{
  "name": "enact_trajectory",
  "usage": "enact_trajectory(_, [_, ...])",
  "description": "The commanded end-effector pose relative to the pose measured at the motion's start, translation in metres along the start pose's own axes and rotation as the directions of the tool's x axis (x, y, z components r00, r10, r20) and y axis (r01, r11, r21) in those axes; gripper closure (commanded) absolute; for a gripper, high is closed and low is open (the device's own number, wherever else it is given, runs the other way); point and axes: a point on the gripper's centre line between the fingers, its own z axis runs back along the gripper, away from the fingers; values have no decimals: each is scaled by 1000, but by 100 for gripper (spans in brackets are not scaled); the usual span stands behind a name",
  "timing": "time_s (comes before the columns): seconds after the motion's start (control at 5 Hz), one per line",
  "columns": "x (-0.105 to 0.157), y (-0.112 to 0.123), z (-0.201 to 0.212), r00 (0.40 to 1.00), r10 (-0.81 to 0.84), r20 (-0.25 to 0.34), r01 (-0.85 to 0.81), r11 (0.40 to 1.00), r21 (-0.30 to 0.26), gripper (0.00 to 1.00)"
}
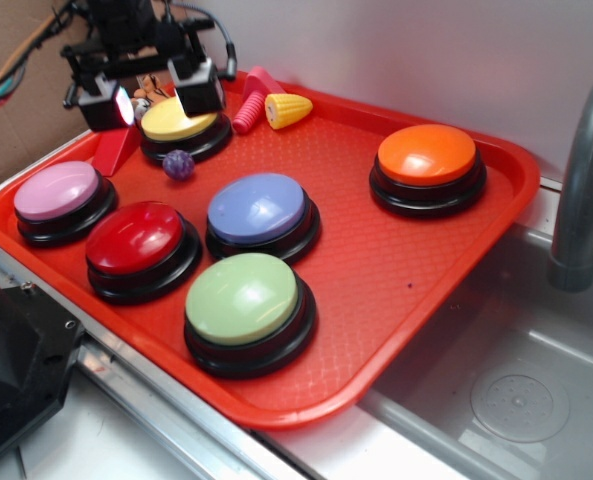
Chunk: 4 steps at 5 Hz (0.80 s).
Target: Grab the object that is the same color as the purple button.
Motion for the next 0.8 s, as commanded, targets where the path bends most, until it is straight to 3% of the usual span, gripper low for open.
enact_trajectory(0.0, [16, 5, -29, 998, 55, 38, -57, 998, 34, 0])
enact_trajectory(0.6, [22, 14, -53, 996, 75, 37, -78, 994, 79, 0])
